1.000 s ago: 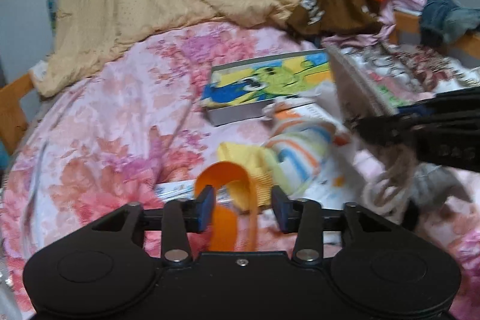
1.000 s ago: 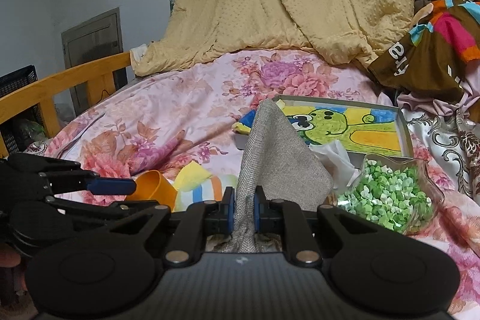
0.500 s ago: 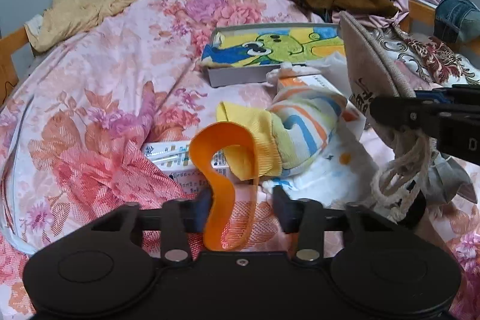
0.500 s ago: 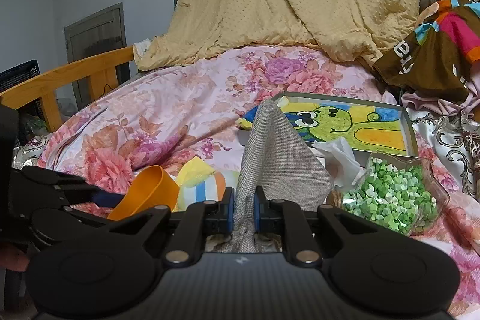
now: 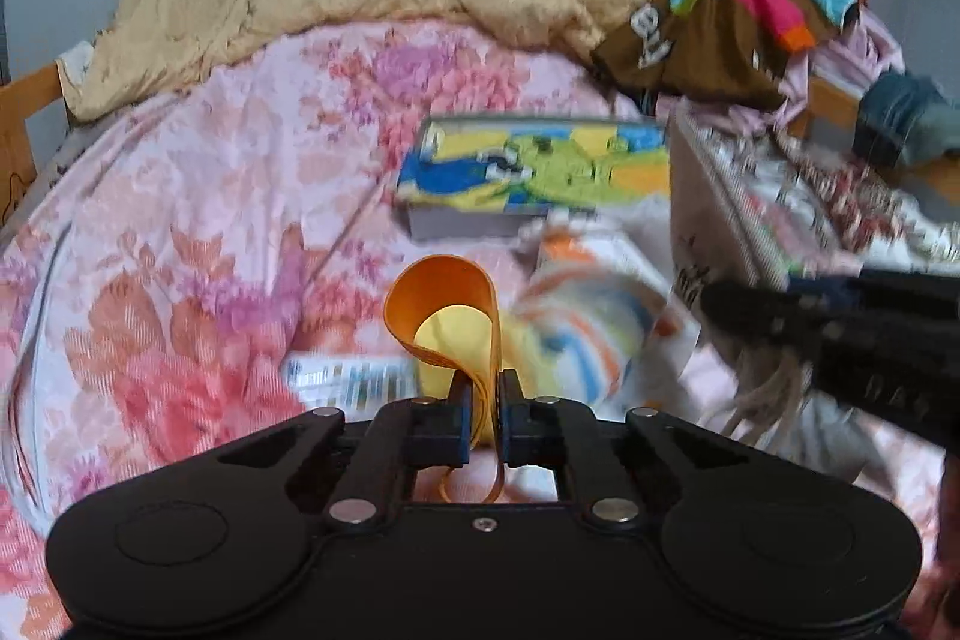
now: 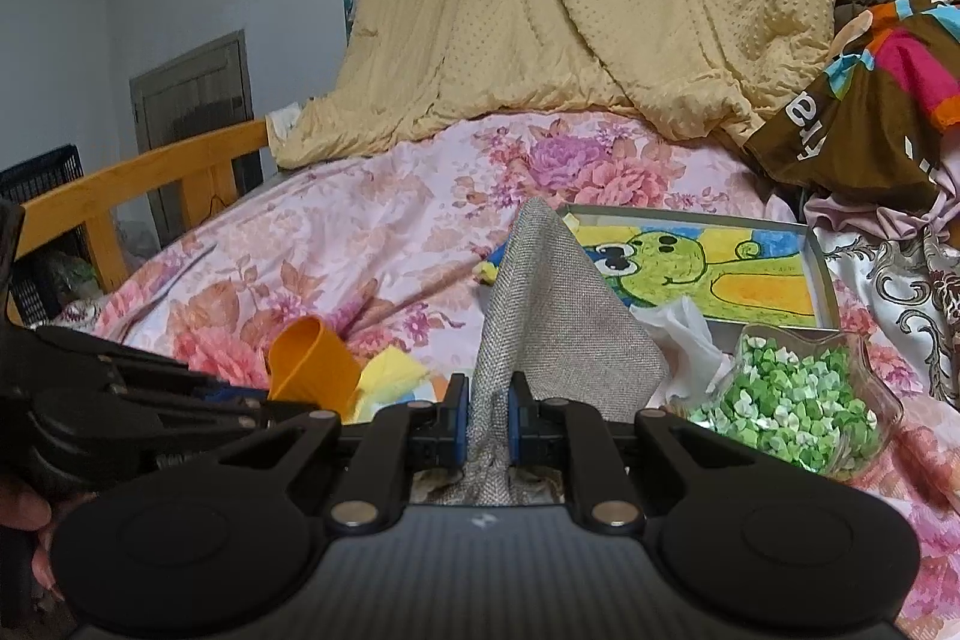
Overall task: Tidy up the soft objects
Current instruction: 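Lift and carry orange cup with left tool while right carries pouch to tray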
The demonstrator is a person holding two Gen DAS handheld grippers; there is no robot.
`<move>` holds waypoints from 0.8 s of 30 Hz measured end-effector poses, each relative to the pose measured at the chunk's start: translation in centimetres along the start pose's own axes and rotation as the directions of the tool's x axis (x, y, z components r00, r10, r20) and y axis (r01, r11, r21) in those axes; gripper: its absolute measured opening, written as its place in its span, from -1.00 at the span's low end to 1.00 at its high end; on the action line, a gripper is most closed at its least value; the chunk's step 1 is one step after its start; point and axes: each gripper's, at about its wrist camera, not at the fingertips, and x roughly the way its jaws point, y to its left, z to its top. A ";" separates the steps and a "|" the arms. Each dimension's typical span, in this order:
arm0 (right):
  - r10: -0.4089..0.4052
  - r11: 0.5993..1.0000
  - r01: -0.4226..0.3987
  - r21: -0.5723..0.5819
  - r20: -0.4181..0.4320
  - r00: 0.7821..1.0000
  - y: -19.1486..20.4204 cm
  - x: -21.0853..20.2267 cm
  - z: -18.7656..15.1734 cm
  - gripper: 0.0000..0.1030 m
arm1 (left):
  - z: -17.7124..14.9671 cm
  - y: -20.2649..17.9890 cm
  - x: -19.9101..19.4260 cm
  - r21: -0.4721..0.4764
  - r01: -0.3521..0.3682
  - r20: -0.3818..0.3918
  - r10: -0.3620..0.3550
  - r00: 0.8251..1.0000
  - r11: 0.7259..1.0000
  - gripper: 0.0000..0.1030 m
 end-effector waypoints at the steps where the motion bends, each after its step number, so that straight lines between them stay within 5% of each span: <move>1: 0.002 1.000 -0.002 0.006 0.005 1.000 -0.1 0.0 0.1 -0.73 | 0.4 -0.1 -0.2 -0.001 0.004 0.014 -0.004 1.000 1.000 -0.83; 11: -0.020 0.995 0.009 0.103 0.110 0.994 -3.5 1.4 3.5 -0.73 | 6.0 -1.8 2.0 -0.017 0.043 0.115 -0.041 0.993 0.999 -0.83; 24: -0.042 0.939 -0.019 0.342 0.169 0.985 -13.9 9.7 7.8 -0.73 | 12.7 -6.7 12.2 0.061 0.075 0.146 -0.083 0.986 0.995 -0.83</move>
